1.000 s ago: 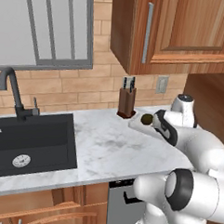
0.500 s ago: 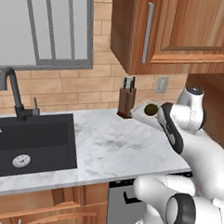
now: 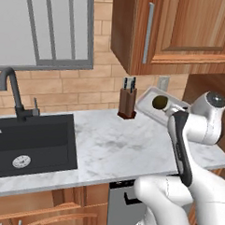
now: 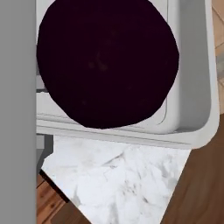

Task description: Take the eggplant and avocado out of the freezer and place them in the tupperware container on the counter. Then put the tupperware containing the vegetables back in the freezer.

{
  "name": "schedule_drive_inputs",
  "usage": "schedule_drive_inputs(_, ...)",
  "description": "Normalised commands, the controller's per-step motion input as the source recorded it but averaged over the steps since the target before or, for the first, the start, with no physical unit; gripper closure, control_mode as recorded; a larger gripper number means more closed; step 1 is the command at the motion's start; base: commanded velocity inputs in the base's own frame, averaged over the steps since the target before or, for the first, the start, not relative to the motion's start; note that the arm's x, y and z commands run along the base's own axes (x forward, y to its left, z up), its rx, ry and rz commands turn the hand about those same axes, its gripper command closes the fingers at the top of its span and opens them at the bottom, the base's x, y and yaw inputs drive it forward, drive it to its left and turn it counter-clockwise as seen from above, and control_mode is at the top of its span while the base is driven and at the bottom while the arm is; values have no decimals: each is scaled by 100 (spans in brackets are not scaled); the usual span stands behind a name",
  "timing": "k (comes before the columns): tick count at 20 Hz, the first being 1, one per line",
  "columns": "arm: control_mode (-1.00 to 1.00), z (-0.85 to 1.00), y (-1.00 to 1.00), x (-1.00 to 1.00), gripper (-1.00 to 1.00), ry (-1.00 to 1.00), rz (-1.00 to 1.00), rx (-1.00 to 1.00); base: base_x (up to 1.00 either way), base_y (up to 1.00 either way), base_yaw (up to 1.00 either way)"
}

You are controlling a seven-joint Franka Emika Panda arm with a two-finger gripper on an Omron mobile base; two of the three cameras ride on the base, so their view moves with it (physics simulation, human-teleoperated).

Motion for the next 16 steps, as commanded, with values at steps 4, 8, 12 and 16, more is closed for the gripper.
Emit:
schedule_drive_inputs(4,-100,69,9,-22,100,-5,0,0,0,0,0)
schedule_drive_inputs(8,-100,63,6,-33,100,0,0,0,0,0,0)
schedule_drive_inputs(12,-100,55,18,-42,100,0,3,0,0,0,0)
schedule_drive_inputs(16,-100,43,47,-34,100,0,10,-1,0,0,0)
